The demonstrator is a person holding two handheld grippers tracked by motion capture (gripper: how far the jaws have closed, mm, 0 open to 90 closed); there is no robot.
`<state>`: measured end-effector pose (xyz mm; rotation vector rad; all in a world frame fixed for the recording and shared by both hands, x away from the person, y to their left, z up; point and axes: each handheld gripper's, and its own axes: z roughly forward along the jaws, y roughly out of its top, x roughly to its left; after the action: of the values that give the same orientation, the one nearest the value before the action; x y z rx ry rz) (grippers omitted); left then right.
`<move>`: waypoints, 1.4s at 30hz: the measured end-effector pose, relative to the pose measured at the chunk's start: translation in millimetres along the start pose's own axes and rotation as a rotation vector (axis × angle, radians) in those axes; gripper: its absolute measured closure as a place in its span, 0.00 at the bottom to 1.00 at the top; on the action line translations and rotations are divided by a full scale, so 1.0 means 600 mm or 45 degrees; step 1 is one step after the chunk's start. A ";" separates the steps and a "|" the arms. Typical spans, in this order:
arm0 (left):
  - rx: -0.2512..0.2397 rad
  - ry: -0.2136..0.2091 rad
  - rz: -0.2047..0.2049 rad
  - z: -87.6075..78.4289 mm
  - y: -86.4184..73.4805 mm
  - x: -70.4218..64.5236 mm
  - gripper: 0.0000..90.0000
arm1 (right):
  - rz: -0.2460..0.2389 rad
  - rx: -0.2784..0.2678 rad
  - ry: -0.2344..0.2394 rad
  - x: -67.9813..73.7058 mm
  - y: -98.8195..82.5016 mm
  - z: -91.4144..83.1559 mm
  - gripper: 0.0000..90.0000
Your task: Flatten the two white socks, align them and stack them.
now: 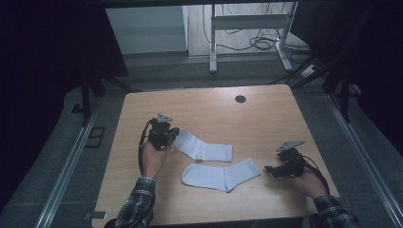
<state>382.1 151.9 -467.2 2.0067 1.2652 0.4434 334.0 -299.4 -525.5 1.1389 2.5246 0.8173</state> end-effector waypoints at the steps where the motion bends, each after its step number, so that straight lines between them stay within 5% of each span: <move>1: 0.003 0.010 -0.006 0.002 -0.004 0.003 0.98 | 0.000 0.000 0.000 0.000 0.000 0.000 0.23; 4: 0.020 0.028 -0.011 0.006 -0.014 0.012 0.93 | 0.000 0.006 -0.002 0.000 0.001 0.000 0.24; 6: 0.020 0.059 0.008 0.009 -0.020 0.015 0.75 | 0.002 0.014 -0.002 0.001 0.001 -0.001 0.26; 10: 0.011 0.098 0.029 0.006 -0.031 0.022 0.55 | 0.009 0.020 0.007 0.001 0.003 -0.004 0.29; 15: -0.007 0.126 0.063 -0.001 -0.056 0.035 0.46 | 0.006 0.003 0.022 0.002 0.007 -0.009 0.31; 24: -0.003 0.121 0.002 0.010 -0.070 0.063 0.44 | -0.007 -0.047 0.075 0.017 0.032 -0.021 0.30; 31: -0.013 0.132 0.035 0.027 -0.062 0.060 0.45 | -0.010 -0.123 0.122 0.041 0.077 -0.018 0.37; 42: -0.002 0.154 0.016 0.034 -0.070 0.078 0.54 | -0.014 -0.144 0.149 0.082 0.138 0.027 0.50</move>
<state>389.5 196.5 -515.0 2.0128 1.3252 0.5789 358.8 -211.5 -490.2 1.0692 2.5379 1.0377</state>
